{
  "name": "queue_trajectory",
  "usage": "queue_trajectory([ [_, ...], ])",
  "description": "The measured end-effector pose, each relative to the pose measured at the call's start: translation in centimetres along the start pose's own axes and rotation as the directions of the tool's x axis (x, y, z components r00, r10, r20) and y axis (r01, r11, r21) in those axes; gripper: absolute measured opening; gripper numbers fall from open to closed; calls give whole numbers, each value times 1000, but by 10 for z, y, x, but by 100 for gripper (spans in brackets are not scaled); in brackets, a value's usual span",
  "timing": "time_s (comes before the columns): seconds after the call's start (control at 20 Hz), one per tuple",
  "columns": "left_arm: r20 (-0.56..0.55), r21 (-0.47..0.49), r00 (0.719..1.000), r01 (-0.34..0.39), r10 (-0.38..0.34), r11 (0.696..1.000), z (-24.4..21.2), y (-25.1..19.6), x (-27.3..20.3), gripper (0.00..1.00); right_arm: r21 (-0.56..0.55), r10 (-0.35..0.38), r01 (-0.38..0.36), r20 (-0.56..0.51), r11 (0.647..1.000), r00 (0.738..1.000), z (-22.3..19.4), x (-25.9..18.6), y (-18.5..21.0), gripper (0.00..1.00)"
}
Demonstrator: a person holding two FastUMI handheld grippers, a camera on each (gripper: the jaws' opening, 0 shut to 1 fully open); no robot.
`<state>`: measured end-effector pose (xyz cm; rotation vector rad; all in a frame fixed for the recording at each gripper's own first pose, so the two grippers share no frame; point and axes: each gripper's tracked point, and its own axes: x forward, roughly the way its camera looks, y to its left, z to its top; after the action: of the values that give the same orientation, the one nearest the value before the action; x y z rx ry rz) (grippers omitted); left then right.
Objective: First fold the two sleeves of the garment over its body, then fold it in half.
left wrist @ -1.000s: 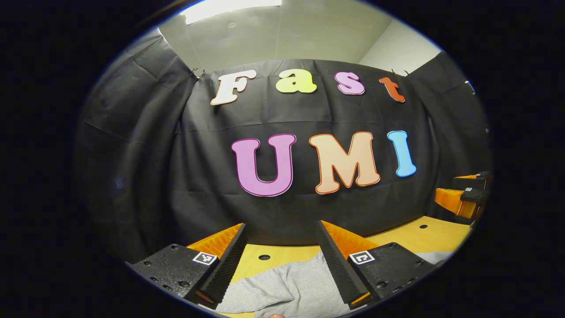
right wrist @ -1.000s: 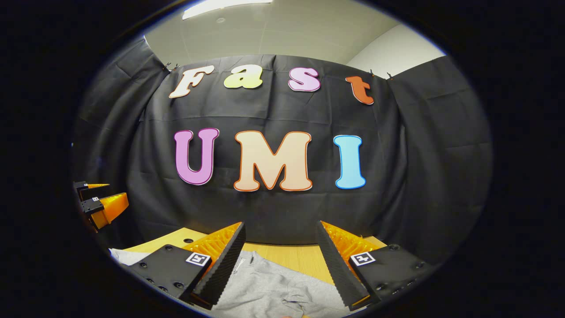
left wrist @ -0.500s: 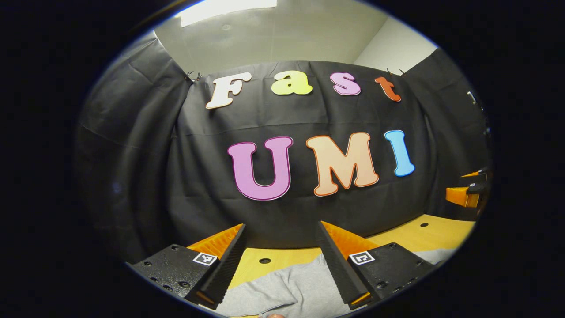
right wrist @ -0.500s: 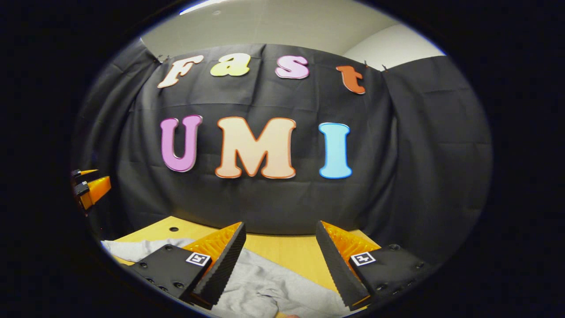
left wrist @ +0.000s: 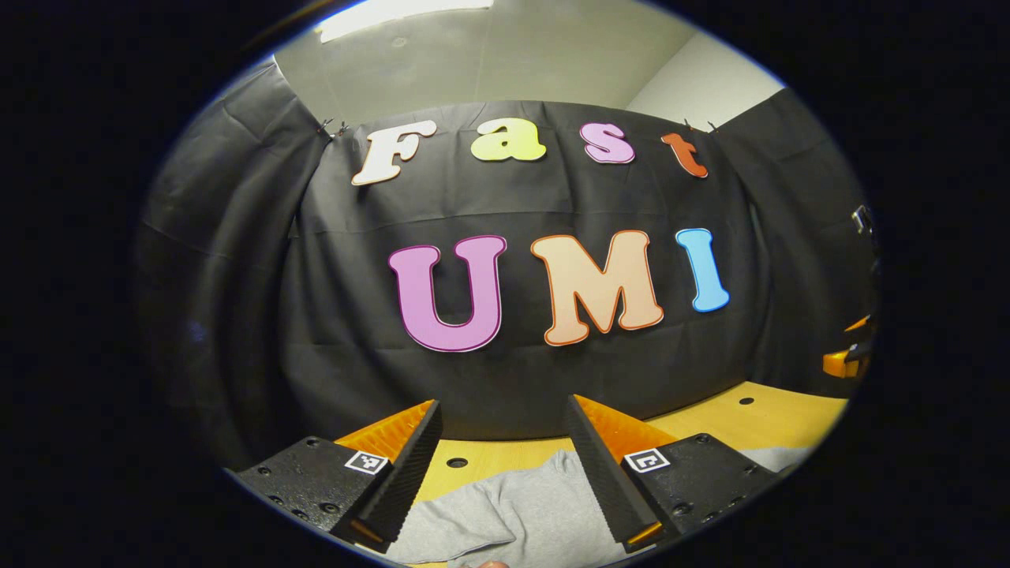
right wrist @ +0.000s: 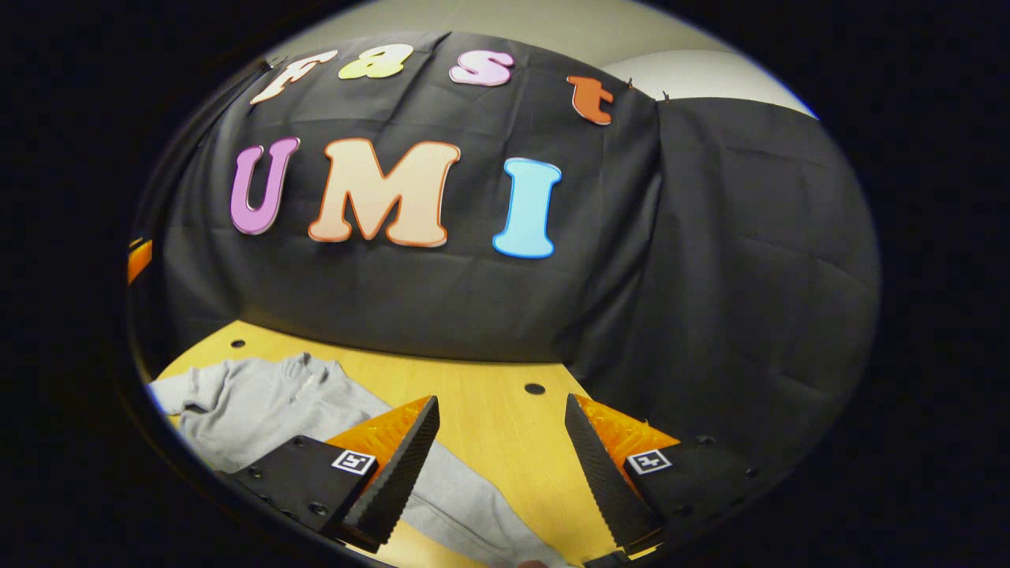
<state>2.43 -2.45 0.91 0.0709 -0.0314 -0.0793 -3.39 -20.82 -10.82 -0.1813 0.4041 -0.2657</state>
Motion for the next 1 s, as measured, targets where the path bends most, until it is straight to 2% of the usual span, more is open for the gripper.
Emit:
queue_trajectory([
  [0.25,-5,-11,1000,16,-16,1000,-2,-12,5,92,-17,-52,50,-121,999,991,-65,-13,-33,99],
  [0.45,3,-15,999,45,-45,999,1,-28,7,93,-46,-65,55,-233,997,970,-123,-25,-51,100],
  [0.65,-1,-3,999,55,-55,998,-1,-37,4,93,16,-20,29,-384,999,923,-188,-43,-54,100],
  [0.8,0,4,999,54,-54,999,0,-38,4,94,50,-14,45,-492,998,870,-234,-55,-58,100],
  [1.0,-9,1,999,49,-49,999,-2,-38,2,94,67,5,42,-581,997,814,-272,-71,-54,100],
])
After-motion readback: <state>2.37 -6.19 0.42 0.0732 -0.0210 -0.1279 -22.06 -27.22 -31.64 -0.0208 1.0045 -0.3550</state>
